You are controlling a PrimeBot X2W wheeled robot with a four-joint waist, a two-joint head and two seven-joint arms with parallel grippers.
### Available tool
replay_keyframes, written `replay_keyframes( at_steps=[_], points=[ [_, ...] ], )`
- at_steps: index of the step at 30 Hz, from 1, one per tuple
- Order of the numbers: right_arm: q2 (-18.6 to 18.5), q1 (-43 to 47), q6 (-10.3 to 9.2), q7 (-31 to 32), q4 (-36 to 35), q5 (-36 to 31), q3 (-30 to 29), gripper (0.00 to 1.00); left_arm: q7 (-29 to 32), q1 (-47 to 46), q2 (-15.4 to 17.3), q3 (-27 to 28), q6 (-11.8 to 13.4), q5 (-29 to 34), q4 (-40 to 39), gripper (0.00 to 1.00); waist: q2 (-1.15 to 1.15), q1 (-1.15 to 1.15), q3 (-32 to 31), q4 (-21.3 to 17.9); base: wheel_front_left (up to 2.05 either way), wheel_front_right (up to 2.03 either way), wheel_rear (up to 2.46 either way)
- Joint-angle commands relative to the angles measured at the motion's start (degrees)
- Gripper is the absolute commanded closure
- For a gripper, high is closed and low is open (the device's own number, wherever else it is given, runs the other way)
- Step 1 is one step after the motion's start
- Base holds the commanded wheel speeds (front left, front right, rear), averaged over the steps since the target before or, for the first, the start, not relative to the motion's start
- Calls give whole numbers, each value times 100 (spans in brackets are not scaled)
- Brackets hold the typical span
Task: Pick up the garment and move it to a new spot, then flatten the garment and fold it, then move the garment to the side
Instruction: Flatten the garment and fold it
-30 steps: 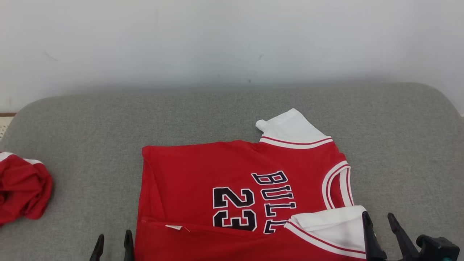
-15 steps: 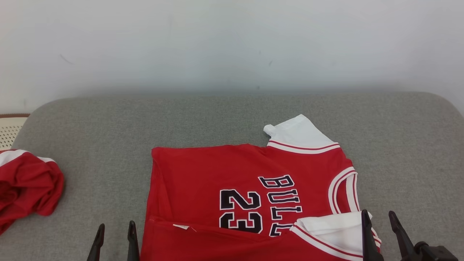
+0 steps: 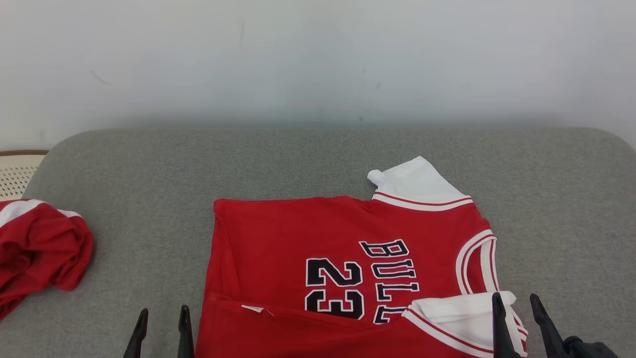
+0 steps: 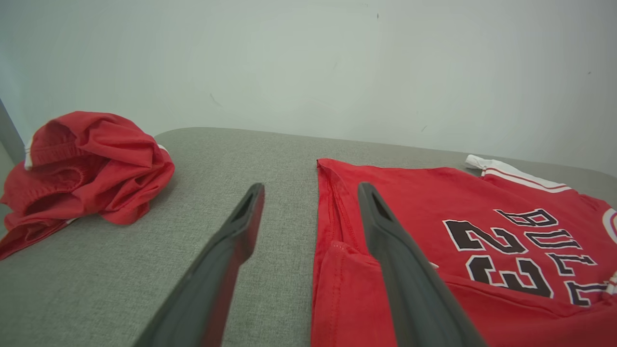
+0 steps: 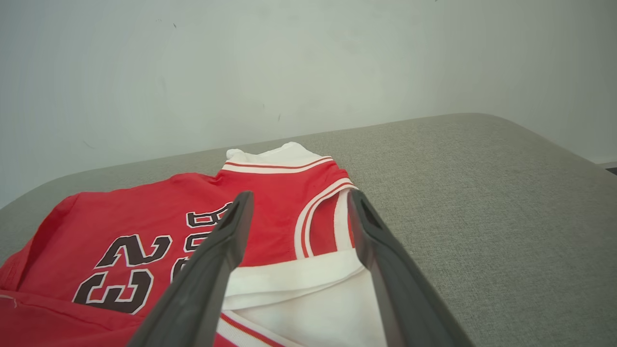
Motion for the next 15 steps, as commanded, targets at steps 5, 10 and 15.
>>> replay_keyframes(
  at_steps=[5,10,15],
  points=[
    [16,-272,-5,76,64,-70,92,0,-17,-520,126,57,-310,-181,401,0,0,0,197,-113,0,0,0],
    [12,-789,-5,111,147,-78,276,0,269,-1382,395,81,-675,-378,953,0,0,0,663,-381,0,0,0],
    [-8,-1602,-5,91,472,9,492,0,718,-2381,660,56,-1059,-635,1389,0,0,0,1279,-644,0,0,0]
  ],
)
